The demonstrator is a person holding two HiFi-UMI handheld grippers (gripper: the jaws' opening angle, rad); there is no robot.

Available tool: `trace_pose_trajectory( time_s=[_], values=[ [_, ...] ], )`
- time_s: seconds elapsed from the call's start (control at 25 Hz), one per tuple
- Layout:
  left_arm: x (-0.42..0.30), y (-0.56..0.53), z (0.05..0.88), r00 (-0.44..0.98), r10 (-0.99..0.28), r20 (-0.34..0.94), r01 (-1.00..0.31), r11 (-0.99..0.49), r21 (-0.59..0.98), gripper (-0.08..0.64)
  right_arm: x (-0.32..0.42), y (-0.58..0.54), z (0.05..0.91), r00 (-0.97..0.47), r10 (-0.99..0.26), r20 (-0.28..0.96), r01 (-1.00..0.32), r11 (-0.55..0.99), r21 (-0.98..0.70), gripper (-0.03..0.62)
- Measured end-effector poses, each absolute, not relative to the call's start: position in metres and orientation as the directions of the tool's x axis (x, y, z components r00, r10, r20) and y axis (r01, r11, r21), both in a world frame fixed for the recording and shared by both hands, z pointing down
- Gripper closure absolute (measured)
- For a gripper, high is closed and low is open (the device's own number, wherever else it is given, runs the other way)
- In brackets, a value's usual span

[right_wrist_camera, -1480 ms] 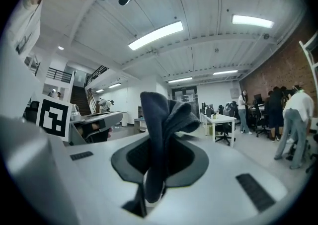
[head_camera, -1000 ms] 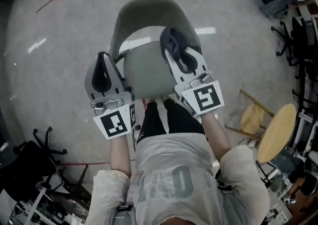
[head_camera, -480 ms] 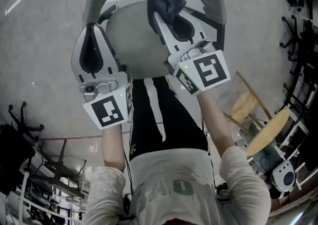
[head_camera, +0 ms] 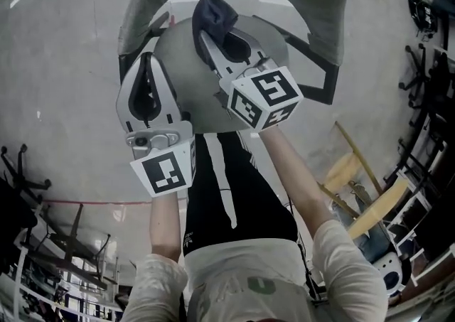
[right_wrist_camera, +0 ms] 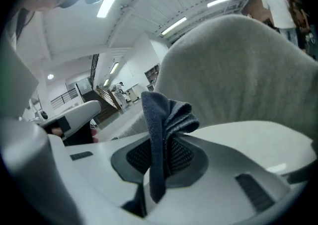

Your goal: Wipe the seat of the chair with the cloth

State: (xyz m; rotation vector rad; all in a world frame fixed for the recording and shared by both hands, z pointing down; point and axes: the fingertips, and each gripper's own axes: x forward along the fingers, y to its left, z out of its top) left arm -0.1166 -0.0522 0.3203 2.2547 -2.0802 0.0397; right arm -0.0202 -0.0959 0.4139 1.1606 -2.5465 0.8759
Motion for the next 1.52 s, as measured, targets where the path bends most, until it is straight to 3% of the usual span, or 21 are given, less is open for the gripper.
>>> trace_pose_trajectory(
  time_s=[0.28, 0.6, 0.92, 1.08, 1.52],
  values=[
    [-0.126, -0.046, 0.346, 0.059, -0.990, 0.125, -0.998, -0.054, 0.040, 0.540, -0.068, -0.083, 0.494, -0.802, -0.397, 0.447, -0.558, 0.228, -0.798, 0.543],
    [-0.134, -0.024, 0.382, 0.055, -0.975, 0.216, -0.996, -0.038, 0.081, 0.540, -0.118, -0.073, 0.561, -0.848, -0.224, 0.481, -0.486, -0.032, -0.873, 0.543],
    [-0.132, -0.018, 0.387, 0.056, -0.974, 0.221, -0.995, -0.034, 0.099, 0.540, -0.127, -0.073, 0.596, -0.764, -0.146, 0.628, -0.642, 0.082, -0.762, 0.543],
    [-0.134, -0.018, 0.385, 0.059, -0.975, 0.216, -0.994, -0.038, 0.099, 0.540, -0.111, -0.073, 0.611, -0.669, -0.120, 0.733, -0.739, 0.211, -0.640, 0.543],
    [-0.125, -0.018, 0.385, 0.051, -0.972, 0.229, -0.992, -0.023, 0.124, 0.540, -0.041, -0.077, 0.615, -0.504, -0.150, 0.851, -0.829, 0.361, -0.428, 0.543]
  ],
)
